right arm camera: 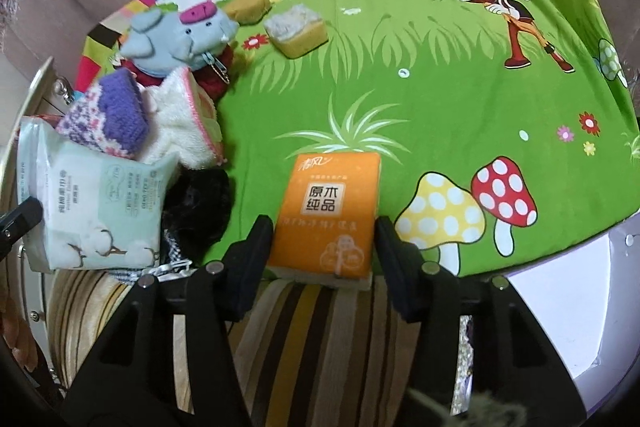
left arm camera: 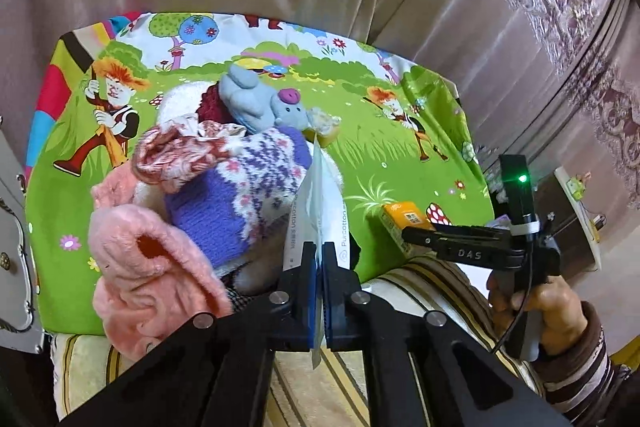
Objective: Organize soft objects
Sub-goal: 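Carry both packs to the white box and open both tools to drop them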
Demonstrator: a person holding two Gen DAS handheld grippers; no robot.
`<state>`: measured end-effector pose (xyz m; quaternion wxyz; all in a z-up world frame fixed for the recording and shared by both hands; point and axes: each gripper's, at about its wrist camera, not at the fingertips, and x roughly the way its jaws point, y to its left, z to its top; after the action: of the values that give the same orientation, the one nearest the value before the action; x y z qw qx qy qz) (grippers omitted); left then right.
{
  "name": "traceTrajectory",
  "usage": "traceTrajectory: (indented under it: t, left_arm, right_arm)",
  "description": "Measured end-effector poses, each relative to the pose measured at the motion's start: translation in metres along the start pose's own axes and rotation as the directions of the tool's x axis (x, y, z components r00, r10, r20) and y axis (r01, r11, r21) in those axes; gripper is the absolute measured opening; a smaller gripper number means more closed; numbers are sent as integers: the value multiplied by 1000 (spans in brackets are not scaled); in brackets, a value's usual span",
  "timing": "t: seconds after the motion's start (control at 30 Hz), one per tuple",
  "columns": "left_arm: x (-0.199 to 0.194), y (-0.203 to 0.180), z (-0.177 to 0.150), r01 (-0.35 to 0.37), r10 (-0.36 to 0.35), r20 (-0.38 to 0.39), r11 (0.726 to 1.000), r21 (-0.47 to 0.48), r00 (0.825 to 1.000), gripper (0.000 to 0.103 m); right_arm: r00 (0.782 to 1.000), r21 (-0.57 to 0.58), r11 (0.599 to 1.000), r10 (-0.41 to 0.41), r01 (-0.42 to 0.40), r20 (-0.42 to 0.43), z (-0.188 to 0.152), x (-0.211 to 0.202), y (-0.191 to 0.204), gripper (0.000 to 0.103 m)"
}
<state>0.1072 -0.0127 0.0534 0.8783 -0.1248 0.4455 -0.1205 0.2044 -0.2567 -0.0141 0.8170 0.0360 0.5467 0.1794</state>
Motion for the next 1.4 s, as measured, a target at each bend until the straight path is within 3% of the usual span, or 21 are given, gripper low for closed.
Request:
traceTrajectory:
  t: [0.17,0.5,0.77,0.87,1.07,1.23,1.4]
  left_arm:
    - [1,-10,-1,16,-16,2,1000,-2,1000,3]
    - [-5,-56,13,65,-67,29,995,75,997,3]
    - [1,-117,21,182,-187,16,971,157,982,3]
    - [9,-147,19,252,-255,-7,950,185,967,3]
    - [38,-195,7,430,-417,-111,888,163,902,3]
    - [65,-223,-13,477,-447,-196,866,150,873,3]
    - [86,-231,-27,455,-408,-274,880,137,871,6]
  right_arm:
    - [999,30,999,33,-34,31,-10,-19,-10,56]
    - [992,84,996,23,-33,120,-33,-64,-44,56]
    - [984,146,989,-42,16,176,-57,-98,-81,56]
    - [979,168,984,-89,58,185,-69,-108,-95,56]
    - [966,231,964,-176,131,187,-94,-123,-125,56]
    - [959,286,944,-221,165,177,-114,-130,-149,56]
    - [958,320,928,-249,193,144,-126,-127,-164,58]
